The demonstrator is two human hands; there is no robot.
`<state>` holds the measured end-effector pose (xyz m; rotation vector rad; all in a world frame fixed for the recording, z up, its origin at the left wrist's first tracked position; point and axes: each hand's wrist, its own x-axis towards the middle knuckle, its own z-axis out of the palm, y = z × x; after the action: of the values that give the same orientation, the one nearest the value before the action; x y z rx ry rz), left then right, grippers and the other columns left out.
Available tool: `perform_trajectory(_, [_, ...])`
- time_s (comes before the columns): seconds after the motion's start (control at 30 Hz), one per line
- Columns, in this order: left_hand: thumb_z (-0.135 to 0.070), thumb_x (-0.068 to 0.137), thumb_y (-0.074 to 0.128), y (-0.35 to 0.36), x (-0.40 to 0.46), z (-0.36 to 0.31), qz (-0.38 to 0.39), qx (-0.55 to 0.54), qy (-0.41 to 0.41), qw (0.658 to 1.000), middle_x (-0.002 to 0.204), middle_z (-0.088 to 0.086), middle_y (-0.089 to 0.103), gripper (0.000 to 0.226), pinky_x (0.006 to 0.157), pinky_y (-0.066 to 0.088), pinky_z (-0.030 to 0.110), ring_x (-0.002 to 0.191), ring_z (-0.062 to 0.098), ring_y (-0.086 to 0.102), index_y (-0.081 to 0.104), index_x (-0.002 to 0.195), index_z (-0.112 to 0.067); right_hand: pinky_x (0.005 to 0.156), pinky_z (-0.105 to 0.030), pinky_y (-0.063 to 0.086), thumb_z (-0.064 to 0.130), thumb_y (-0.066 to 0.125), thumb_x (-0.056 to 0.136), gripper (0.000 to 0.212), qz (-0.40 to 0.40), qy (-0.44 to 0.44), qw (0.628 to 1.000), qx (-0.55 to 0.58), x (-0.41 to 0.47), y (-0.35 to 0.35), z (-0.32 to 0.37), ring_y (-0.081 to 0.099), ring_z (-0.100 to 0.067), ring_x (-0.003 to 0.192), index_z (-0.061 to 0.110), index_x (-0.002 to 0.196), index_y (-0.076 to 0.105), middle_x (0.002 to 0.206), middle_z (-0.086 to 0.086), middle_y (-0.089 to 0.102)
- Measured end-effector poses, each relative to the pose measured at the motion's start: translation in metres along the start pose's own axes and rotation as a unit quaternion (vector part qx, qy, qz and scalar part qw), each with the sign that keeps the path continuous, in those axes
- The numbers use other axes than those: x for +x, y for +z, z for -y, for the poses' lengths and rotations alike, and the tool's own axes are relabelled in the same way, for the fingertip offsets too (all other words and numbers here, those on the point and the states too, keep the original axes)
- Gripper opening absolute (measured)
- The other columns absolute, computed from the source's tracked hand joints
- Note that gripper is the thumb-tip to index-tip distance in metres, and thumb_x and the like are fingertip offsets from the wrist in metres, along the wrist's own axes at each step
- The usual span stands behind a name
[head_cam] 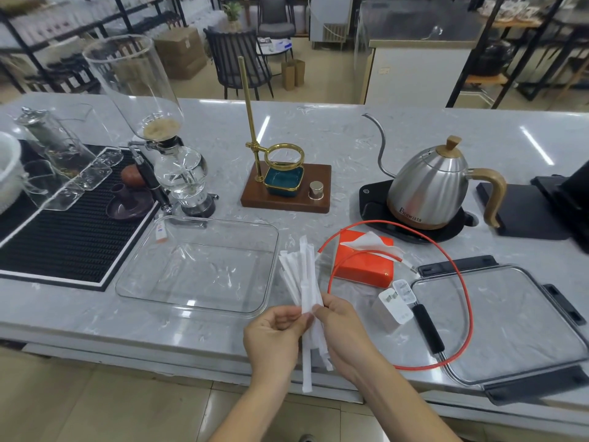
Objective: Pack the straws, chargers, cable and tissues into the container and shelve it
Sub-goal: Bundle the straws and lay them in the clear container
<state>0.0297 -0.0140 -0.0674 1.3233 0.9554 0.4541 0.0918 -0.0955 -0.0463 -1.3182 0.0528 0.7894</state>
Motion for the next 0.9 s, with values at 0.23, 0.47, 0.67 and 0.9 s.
perform_trajectory(0.23, [0.012, 0.067, 0.081, 0.001, -0.001, -0.003, 0.008, -0.038, -0.029, 0.999, 0.073, 0.014, 0.075, 0.020, 0.063, 0.056, 0.027, 0.066, 0.021, 0.069, 0.074, 0.076, -0.005, 0.082, -0.037, 0.054, -0.008, 0.036, 0.096, 0.035, -0.007, -0.002, 1.000, -0.029, -0.002, 0.000, 0.001, 0.067, -0.024, 0.086, 0.002, 0.101, 0.069, 0.097, -0.026, 0.071])
perform_trajectory(0.47, [0.012, 0.064, 0.083, 0.005, -0.006, -0.008, 0.003, -0.049, -0.021, 0.999, 0.071, 0.014, 0.074, 0.021, 0.069, 0.058, 0.033, 0.070, 0.028, 0.071, 0.072, 0.074, -0.003, 0.075, -0.032, 0.046, -0.002, 0.039, 0.097, 0.025, -0.020, -0.027, 0.997, -0.074, -0.003, 0.000, 0.003, 0.055, -0.022, 0.078, -0.002, 0.090, 0.063, 0.078, -0.016, 0.060])
perform_trajectory(0.67, [0.012, 0.064, 0.083, 0.009, -0.010, -0.017, 0.005, -0.031, 0.031, 0.999, 0.069, 0.010, 0.073, 0.024, 0.068, 0.060, 0.032, 0.065, 0.019, 0.070, 0.069, 0.076, -0.004, 0.083, -0.037, 0.053, 0.006, 0.052, 0.096, 0.016, -0.002, -0.067, 0.994, -0.089, 0.002, -0.002, 0.006, 0.064, -0.020, 0.085, 0.002, 0.105, 0.064, 0.093, -0.020, 0.070])
perform_trajectory(0.9, [-0.004, 0.066, 0.087, 0.010, -0.010, -0.016, -0.008, 0.002, 0.057, 0.998, 0.069, 0.009, 0.069, 0.025, 0.063, 0.057, 0.032, 0.060, 0.016, 0.061, 0.065, 0.076, -0.009, 0.063, -0.017, 0.046, 0.004, 0.052, 0.098, 0.010, 0.019, -0.116, 0.989, -0.087, 0.005, -0.001, 0.016, 0.055, -0.008, 0.066, 0.006, 0.092, 0.059, 0.072, -0.001, 0.060])
